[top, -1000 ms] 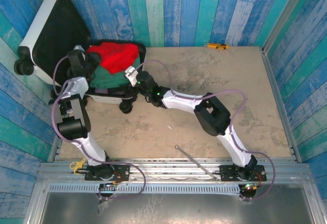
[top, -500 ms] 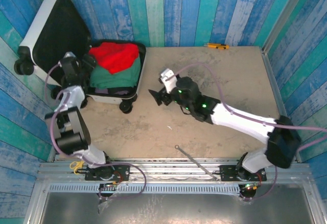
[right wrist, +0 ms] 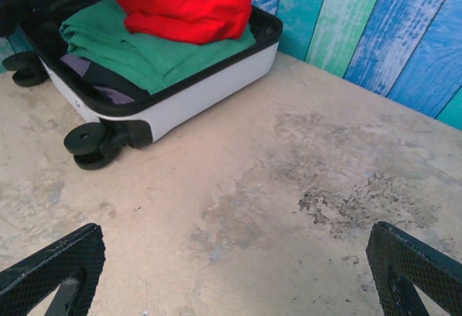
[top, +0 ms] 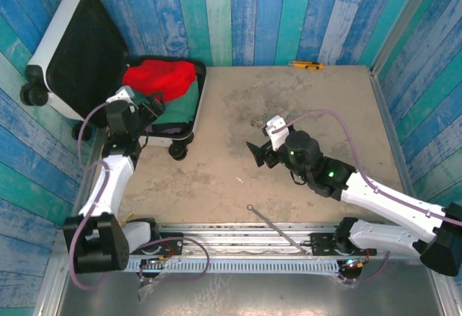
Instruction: Pack the luggage
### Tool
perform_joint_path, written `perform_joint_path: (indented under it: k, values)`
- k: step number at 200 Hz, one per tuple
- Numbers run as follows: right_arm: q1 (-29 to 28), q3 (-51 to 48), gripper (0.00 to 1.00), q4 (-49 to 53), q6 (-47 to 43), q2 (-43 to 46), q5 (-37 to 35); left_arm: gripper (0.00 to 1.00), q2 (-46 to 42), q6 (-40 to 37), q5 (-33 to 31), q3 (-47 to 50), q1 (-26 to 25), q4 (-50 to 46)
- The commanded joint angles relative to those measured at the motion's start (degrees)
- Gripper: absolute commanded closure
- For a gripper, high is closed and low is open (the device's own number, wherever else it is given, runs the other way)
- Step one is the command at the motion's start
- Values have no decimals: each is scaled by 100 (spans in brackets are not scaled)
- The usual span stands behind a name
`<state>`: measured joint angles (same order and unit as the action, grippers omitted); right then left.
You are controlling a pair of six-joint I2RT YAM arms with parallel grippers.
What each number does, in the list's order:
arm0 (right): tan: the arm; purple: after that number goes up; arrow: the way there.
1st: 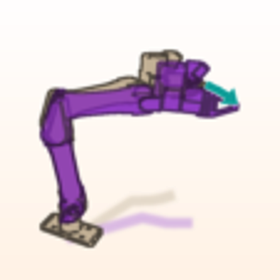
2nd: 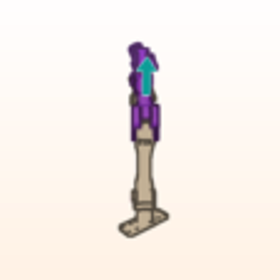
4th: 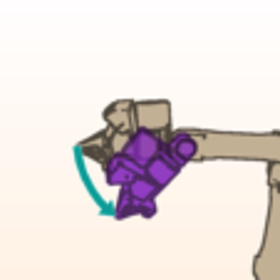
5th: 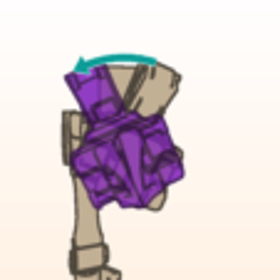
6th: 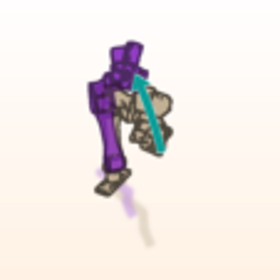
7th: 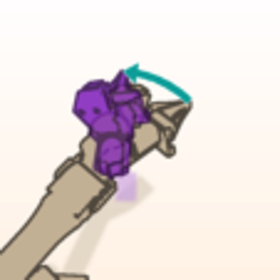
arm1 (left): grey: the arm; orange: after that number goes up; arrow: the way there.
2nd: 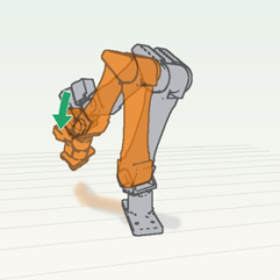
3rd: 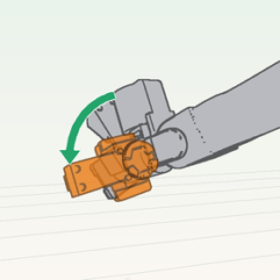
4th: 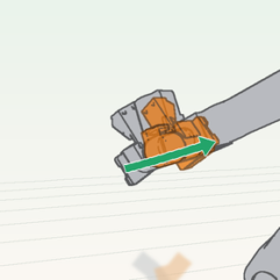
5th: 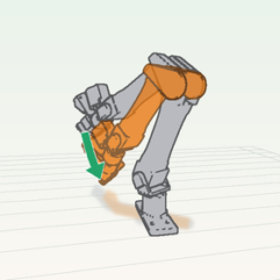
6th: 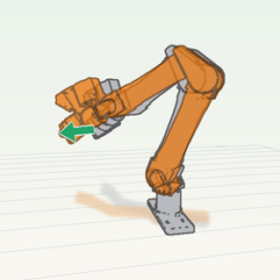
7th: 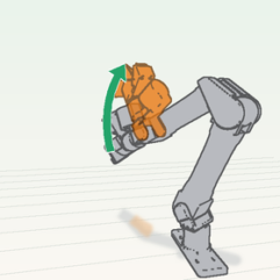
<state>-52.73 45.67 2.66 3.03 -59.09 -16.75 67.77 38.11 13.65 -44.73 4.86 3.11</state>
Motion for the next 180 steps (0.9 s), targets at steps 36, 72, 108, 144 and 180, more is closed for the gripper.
perform_joint_path:
  k: [36, 72, 108, 144, 180]
  values:
    - [24, -396, 4, 505, 229, 573, -283, 27, 1735, 15, 436, -1082, -23, -797]
    - [34, -614, 3, 716, 248, 1051, -468, 33, 2441, -198, 285, -1760, -20, -1044]
    - [30, -770, 3, 802, 241, 1354, -582, 51, 2750, -215, 180, -2080, -20, -1150]
    - [32, -803, 3, 873, 270, 1372, -601, 67, 3030, -356, -41, -2408, -20, -1534]
    - [30, -805, 3, 906, 234, 1397, -624, 86, 3094, -296, 169, -2491, -21, -1476]
